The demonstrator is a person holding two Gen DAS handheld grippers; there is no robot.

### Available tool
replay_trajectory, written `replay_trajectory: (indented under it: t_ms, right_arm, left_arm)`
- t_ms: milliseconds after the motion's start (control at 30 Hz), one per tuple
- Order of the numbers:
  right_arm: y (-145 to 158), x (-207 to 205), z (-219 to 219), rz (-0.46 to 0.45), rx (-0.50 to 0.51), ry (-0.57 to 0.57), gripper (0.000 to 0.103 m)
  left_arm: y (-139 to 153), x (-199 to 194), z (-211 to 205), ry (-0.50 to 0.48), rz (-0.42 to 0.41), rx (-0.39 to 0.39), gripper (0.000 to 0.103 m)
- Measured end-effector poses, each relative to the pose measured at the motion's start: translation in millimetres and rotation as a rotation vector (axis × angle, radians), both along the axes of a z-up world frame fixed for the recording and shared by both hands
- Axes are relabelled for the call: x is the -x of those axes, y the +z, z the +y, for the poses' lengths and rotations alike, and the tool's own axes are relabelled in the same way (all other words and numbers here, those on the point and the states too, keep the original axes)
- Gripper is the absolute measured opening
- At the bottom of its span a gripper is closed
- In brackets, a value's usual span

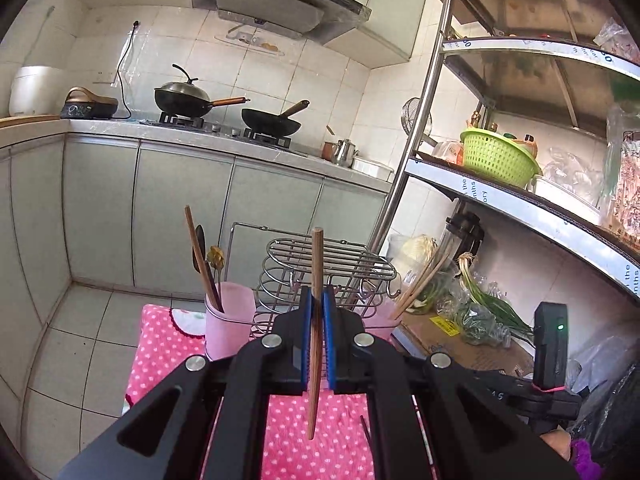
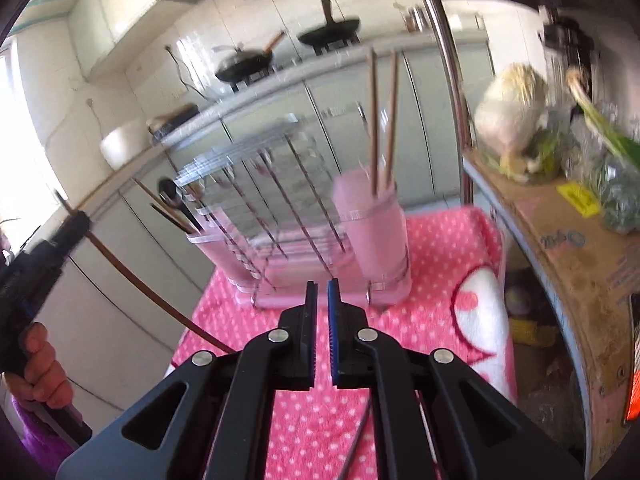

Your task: Organize utensils

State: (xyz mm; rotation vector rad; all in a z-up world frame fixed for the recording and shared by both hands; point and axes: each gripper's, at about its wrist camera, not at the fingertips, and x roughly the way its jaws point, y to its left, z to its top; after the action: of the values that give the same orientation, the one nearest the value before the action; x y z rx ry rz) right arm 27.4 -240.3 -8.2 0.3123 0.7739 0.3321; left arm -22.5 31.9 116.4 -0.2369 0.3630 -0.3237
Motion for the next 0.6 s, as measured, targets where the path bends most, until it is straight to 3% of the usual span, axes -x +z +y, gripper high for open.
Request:
replay_trajectory:
  t_ms: [133,267,400,600]
  right_arm:
    - [-52,-26,0,0.250,-0.044,0.025,0.006]
    - [-87,-44,3,0.375,-0.019,0.006,0.008]
    - [-106,-58,5,0.434,0.005,-0.015,0.021]
    - [-123,-73,10,0.477,0.075,-0.035,0.021]
  left_arm:
    - [-5,-1,2,-0.011,0.018,0.008,0.005]
    - [-12,-2,3,-0.020,0.039,0.013,0.005]
    - [-17,-1,9,-0.020,0.051,0.023,0.005]
    - [-23,-4,17,-0.014,0.069,0.044,0.005]
